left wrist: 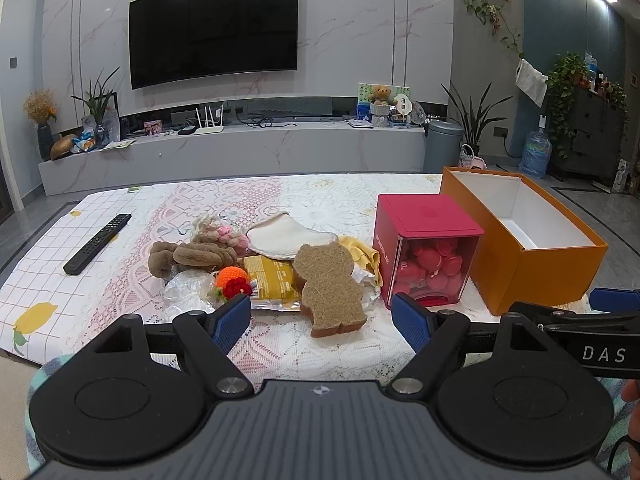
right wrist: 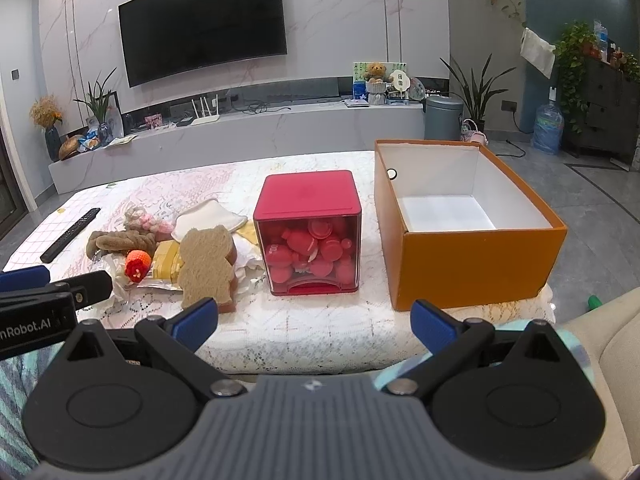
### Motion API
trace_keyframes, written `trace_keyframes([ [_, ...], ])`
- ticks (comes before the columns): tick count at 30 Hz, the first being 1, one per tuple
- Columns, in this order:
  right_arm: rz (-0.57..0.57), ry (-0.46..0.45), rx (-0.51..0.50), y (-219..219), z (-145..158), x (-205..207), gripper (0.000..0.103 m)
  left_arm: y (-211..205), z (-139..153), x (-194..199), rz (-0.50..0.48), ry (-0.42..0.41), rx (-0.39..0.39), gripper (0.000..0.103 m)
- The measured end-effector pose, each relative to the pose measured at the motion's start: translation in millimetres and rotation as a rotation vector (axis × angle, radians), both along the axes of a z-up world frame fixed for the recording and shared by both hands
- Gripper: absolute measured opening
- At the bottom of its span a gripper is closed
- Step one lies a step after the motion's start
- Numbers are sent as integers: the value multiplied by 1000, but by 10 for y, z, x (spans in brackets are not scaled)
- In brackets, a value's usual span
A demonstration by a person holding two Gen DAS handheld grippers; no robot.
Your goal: Organize soft objects
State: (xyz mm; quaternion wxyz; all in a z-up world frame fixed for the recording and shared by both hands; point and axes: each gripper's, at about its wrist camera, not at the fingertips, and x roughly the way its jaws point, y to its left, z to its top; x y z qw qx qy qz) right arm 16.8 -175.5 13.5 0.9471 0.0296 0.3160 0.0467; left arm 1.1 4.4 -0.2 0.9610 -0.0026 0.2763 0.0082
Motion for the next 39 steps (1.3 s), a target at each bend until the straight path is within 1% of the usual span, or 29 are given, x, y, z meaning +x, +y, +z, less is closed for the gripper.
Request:
trace_keyframes([
  [39,1,7,0,25,-20,-10,100,16,-13,3,0,-1,-3,94],
])
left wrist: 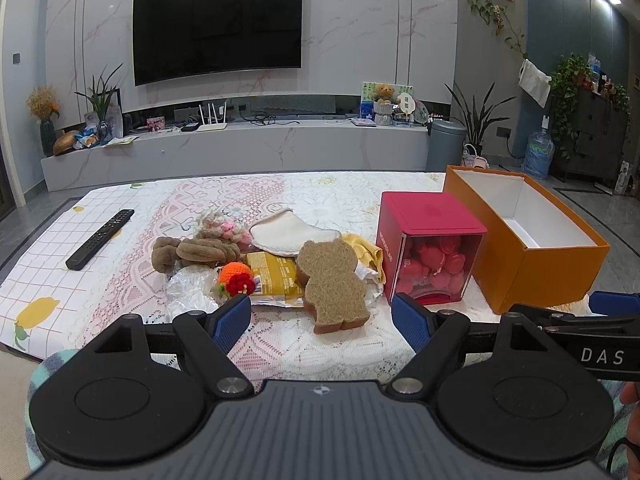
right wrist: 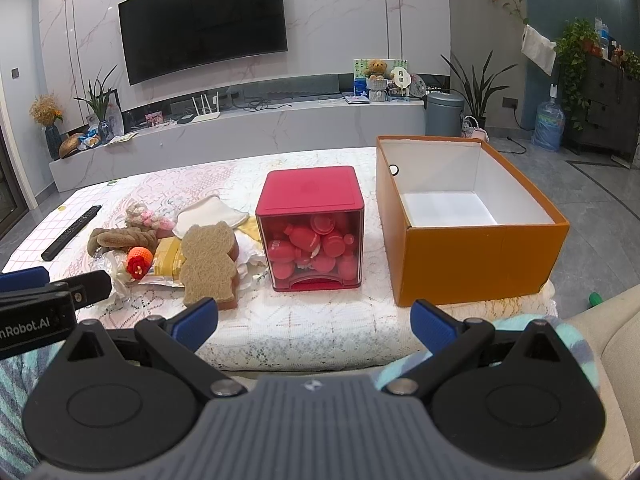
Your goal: Organize soft objects
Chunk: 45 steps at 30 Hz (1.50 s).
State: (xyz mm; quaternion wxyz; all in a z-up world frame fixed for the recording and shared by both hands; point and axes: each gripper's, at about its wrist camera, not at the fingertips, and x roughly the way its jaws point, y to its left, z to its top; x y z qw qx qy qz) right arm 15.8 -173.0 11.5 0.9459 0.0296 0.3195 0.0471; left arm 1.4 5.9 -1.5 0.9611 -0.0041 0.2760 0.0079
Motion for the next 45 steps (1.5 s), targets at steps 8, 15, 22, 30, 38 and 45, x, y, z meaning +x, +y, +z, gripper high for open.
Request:
trace_keyframes([
  [8,6,3,-2,23,-2,-10,100,3,0,2,0,1,0,94],
  [15,11,7,-4,38,15,-16,100,24,-5,4,2,0,-2,94],
  [22,11,10,-4,38,22,-11,100,29,-6,7,1,0,-3,94],
  [30,22,21,0,49,-25,19,100,70,-134,14,-12,9,0,94],
  [38,84,44,14,139,-153,140,100,115,-195,149,-22,33,-3,82],
  [45,236,46,39,387,-296,358,100,397,-281,343,6,121,-64,69],
])
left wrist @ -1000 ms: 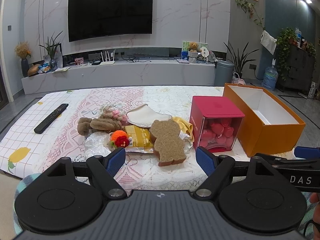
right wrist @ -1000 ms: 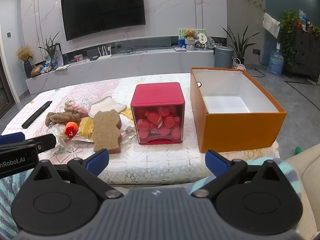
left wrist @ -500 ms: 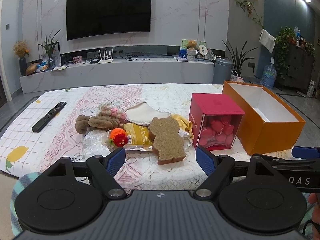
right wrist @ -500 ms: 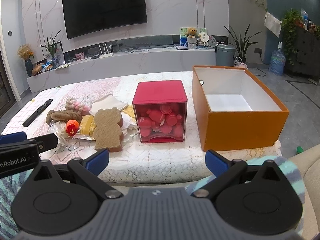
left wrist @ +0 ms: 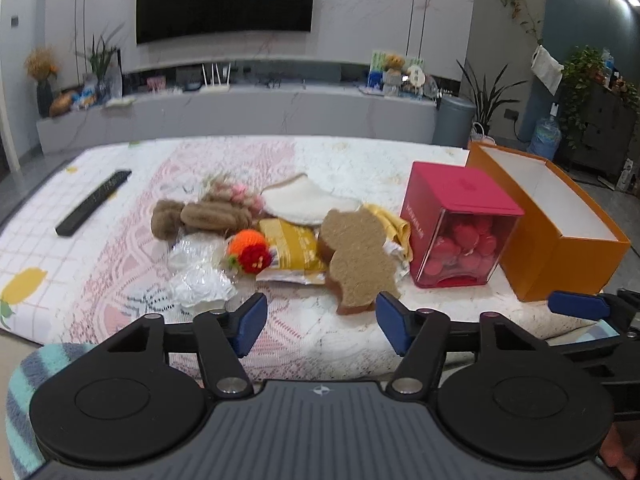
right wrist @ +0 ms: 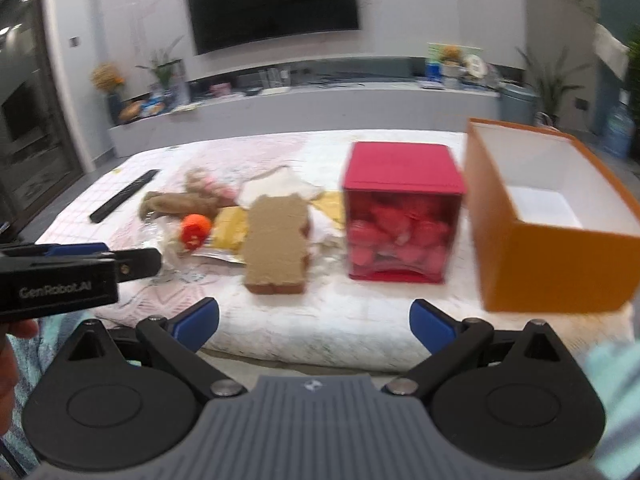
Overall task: Organize soft objects
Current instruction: 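Reach the right tool to the brown bear sponge while the left tool reaches the clear gift bag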
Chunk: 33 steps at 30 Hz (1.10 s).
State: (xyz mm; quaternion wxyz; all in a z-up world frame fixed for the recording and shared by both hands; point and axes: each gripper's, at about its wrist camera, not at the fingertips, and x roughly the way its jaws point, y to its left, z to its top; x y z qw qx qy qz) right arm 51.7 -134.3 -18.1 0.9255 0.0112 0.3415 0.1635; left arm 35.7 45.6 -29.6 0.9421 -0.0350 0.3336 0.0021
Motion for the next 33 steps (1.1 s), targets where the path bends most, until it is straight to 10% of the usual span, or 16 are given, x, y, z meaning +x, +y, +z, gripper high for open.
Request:
trace_keyframes([
  [8,103,46,-25,340,-126,433,91,371,-31,298,55,76,-11,55],
  [33,72,144,-31,916,-812,1491,90,1098,-677,1197,328,321,-140,81],
])
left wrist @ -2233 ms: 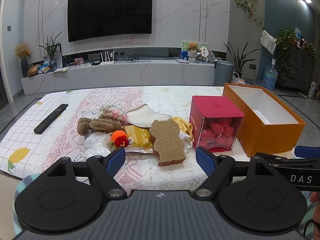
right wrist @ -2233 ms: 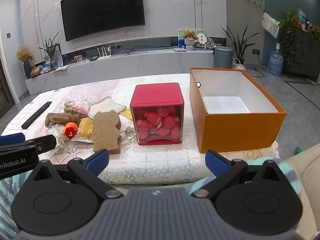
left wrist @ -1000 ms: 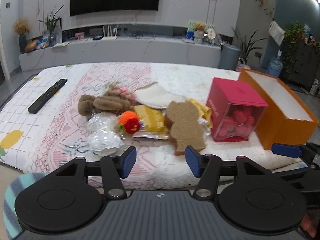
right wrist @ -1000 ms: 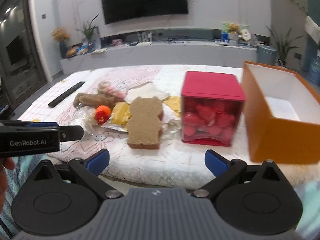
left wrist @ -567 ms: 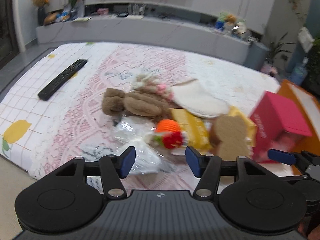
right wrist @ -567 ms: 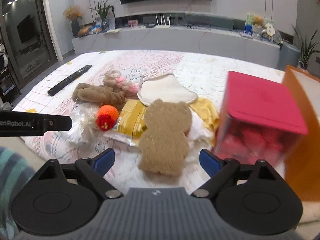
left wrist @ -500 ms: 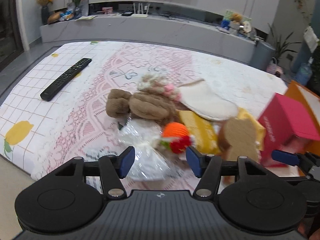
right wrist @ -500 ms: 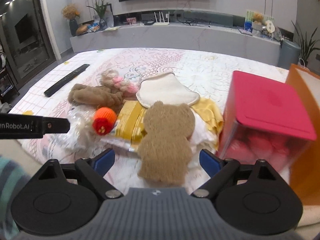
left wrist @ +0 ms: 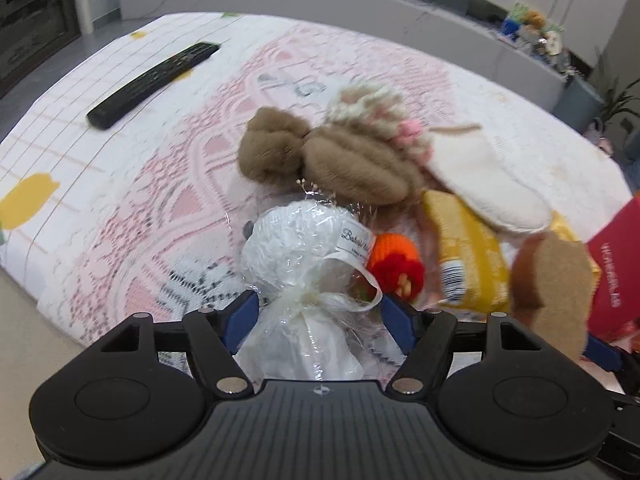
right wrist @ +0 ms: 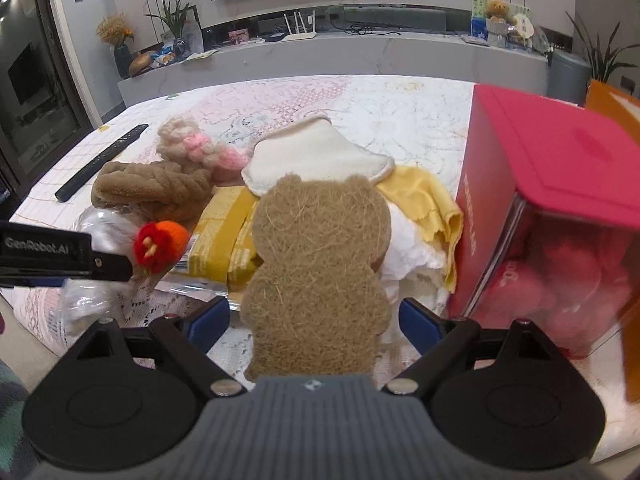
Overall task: Organize soft objects
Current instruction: 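Reach the right tool to the brown bear sponge while the left tool reaches the clear gift bag, then close the right gripper on the bear sponge while the left gripper grasps the gift bag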
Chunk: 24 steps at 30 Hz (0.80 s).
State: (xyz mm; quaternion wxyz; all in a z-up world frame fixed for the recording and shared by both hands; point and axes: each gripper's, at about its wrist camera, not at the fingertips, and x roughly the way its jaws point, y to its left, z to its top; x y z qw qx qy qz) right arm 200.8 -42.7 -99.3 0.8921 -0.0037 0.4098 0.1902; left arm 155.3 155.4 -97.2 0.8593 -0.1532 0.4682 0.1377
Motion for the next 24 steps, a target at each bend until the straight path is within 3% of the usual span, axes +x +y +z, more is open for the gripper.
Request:
trace_keyframes([
  [5,-6,-5,15,-18,-27,-17,80,48,-48,18,36,30,4,81],
  [9,1,-2,19,-36,-55,-40,76,119,-106,17,66,64,-20,68],
  [15,14,-30,23,-50,-33,-95,74,107,-21,-67,82,2,6,50],
  [24,47,-97,32,-91,100,-272,73,-81,228,-295,10,-151,46,48],
])
